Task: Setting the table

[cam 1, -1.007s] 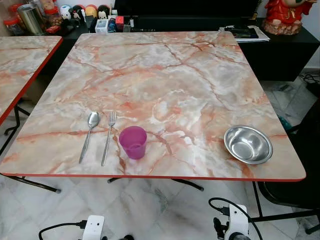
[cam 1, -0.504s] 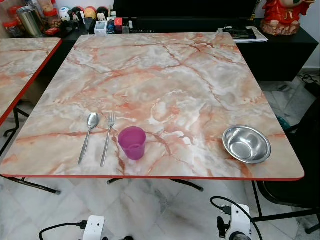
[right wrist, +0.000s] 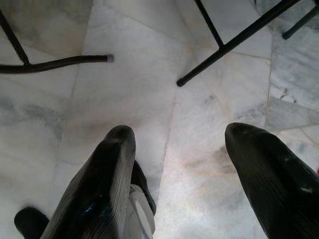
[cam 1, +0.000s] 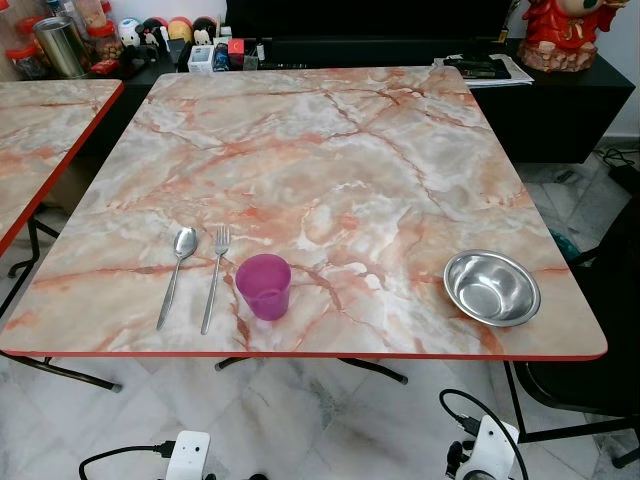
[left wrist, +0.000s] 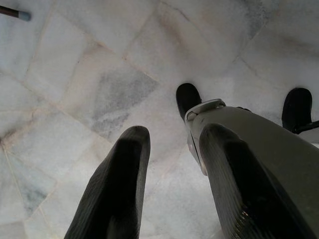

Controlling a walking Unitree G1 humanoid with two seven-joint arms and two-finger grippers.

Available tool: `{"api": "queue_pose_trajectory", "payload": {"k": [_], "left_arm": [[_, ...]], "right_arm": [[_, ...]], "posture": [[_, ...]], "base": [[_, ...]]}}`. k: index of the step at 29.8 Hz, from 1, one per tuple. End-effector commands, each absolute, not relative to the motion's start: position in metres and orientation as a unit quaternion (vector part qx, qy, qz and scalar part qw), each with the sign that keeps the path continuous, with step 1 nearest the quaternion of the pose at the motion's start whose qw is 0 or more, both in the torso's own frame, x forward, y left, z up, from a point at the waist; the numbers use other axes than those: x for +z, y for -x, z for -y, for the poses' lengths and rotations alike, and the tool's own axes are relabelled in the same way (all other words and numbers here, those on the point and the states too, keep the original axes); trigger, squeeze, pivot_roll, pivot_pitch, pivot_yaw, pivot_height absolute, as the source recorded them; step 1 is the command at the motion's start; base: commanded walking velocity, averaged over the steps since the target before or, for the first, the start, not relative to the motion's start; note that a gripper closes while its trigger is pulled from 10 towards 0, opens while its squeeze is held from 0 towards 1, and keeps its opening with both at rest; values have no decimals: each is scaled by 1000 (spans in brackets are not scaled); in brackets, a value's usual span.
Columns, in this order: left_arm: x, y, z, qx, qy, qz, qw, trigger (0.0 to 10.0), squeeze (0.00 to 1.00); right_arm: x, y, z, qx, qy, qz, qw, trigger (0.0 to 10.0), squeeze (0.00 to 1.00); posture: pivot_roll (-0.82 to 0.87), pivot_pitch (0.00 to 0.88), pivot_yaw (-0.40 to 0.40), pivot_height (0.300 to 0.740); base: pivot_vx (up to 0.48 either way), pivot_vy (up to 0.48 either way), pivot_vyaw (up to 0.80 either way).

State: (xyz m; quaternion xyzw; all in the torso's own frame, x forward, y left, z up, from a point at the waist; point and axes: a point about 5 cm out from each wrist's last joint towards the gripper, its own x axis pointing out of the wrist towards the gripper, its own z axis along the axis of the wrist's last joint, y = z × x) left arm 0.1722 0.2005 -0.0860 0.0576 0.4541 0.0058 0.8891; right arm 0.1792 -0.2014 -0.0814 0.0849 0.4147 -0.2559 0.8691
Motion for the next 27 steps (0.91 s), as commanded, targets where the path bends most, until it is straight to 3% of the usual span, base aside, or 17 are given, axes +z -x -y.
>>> {"api": "queue_pose_trajectory", "payload": {"k": [1,2,3,4,7,14,19,20,24,27], "left_arm": [[-88,-168,-202,3,-58,-465,883,10000,0],[-88,-169,-201,3,-58,-464,884,10000,0],[-88,-169,-201,2,-58,-464,884,10000,0],[-87,-170,-201,1,-58,-463,885,10000,0],[-87,-171,-202,0,-59,-461,885,10000,0],[-86,-171,-204,-1,-61,-461,885,10000,0],[-87,-169,-206,0,-61,-462,885,10000,0],[-87,-169,-207,-1,-61,-463,884,10000,0],[-87,-168,-208,-1,-61,-464,884,10000,0],[-87,-168,-207,-2,-62,-466,883,10000,0]], "right_arm": [[-83,-174,201,-305,-118,-405,854,10000,0],[-83,-172,200,-332,-135,-401,843,10000,0],[-84,-162,219,-354,-132,-396,837,10000,0],[-81,-140,260,-403,-130,-376,824,10000,0],[-76,-132,280,-446,-135,-354,811,10000,0],[-64,-137,302,-485,-152,-309,804,10000,0],[-47,-161,308,-480,-145,-245,830,10000,0],[-31,-178,313,-484,-128,-193,844,10000,0],[-16,-189,319,-506,-116,-150,841,10000,0],[3,-196,327,-533,-53,-121,836,10000,0]], "posture": [[-75,129,36,740],[-75,129,36,740],[-75,129,36,740],[-77,128,42,740],[-79,128,44,740],[-79,127,50,740],[-78,128,52,740],[-81,128,54,740],[-85,127,56,740],[-86,129,52,740]], "base": [[0,0,0],[0,0,0],[0,0,0],[0,0,0],[0,0,0],[0,0,0],[0,0,0],[0,0,0],[0,0,0],[0,0,0]]}}
